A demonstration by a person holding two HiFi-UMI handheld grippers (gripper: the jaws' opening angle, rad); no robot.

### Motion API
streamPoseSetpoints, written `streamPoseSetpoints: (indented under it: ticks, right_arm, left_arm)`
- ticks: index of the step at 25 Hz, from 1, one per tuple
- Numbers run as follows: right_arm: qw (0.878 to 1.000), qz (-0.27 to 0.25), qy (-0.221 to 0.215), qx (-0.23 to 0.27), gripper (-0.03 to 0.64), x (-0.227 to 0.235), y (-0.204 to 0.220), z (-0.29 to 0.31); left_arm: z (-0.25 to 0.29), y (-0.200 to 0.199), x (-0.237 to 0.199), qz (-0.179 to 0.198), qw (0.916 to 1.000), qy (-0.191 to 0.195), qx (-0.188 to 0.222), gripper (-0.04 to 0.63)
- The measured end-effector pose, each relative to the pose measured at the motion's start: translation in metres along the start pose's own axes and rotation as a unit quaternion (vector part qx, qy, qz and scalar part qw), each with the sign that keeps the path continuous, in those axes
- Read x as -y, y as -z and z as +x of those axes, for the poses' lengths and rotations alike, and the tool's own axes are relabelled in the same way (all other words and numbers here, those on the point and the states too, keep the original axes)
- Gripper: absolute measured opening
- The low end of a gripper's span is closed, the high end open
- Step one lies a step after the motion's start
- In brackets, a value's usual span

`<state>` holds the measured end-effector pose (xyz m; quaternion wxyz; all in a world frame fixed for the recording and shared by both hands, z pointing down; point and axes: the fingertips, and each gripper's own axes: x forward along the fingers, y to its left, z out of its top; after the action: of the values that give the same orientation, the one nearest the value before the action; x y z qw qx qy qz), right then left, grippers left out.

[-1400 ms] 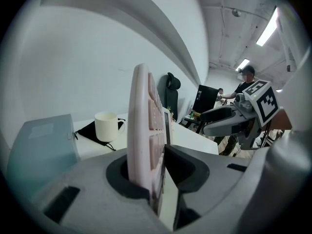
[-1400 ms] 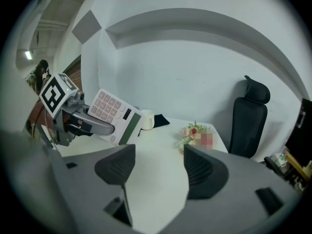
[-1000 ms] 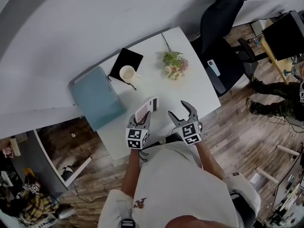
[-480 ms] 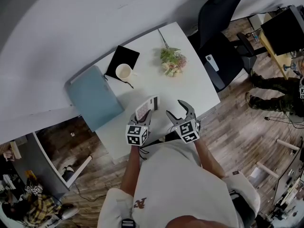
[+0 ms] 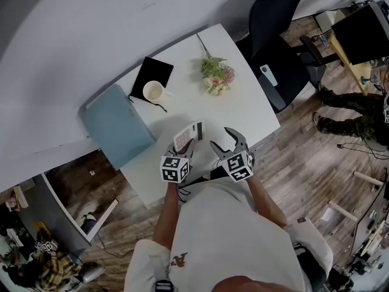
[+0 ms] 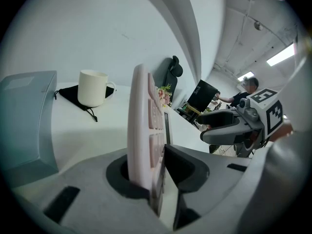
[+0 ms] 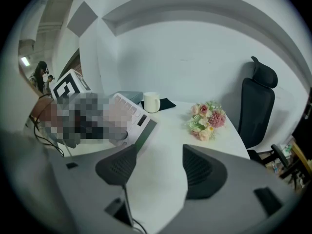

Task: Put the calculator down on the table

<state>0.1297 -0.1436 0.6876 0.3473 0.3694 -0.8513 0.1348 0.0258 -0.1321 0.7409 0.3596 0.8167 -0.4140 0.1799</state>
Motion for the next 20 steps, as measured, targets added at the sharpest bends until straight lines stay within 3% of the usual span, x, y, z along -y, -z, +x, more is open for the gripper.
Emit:
streamPoseSetpoints:
  ticks: [20]
  right_arm:
    - [1.000,0.002,-0.016,-0.020,0.290,-0.008,0.015,0.008]
  left_arm:
    - [0.015,0.024,0.001,-0.024,0.9988,0.018,-0.038,0.104]
